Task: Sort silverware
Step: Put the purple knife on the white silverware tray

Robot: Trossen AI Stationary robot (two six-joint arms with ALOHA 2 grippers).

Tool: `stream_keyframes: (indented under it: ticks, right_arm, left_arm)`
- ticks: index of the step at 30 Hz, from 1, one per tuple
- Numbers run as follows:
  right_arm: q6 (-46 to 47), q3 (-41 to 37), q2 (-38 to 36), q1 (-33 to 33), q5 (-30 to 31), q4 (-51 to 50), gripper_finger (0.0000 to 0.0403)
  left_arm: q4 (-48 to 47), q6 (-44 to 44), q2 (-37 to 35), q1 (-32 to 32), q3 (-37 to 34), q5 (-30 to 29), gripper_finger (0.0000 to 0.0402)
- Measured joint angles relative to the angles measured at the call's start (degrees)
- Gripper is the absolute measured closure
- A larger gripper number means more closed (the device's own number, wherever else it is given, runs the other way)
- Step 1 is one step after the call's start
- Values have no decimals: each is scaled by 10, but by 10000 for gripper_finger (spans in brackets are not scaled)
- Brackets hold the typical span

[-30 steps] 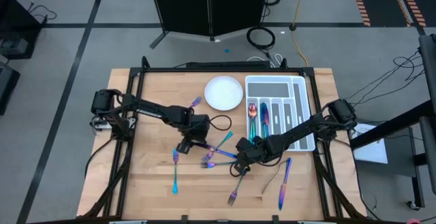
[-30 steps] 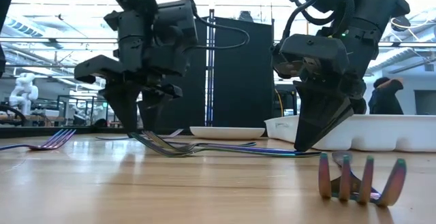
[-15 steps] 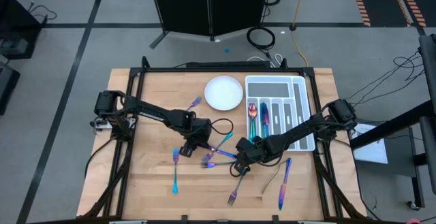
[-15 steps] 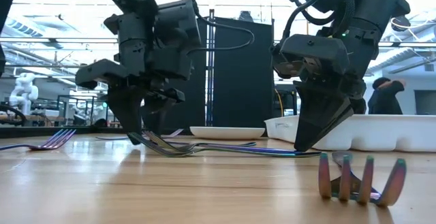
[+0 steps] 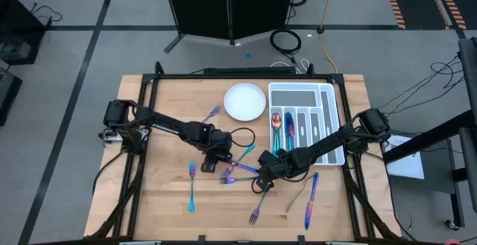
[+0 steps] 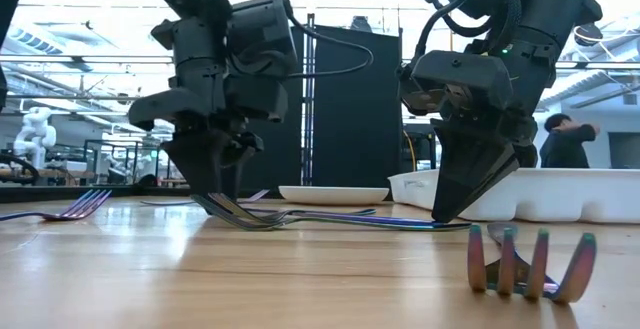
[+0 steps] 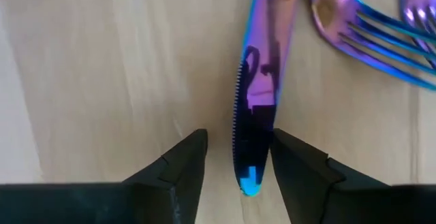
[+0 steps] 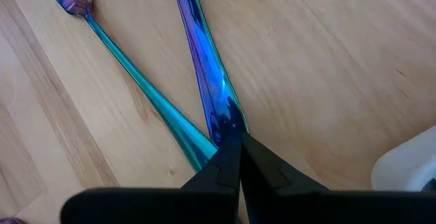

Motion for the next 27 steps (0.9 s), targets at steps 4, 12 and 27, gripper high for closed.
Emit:
stream_keyframes:
  ticks: [4,12,27]
  right_arm:
    - [1,0,0,0,0,0,403]
    - [0,0,0,0,2,-1,403]
    - [-11,0,0,0,12,-2,403]
  left_arm:
    - [4,-37,0,-15,-1,-35,253]
    - [19,-38,1,-33,-2,-80,271]
    - [23,9,-8,-34,-2,-88,358]
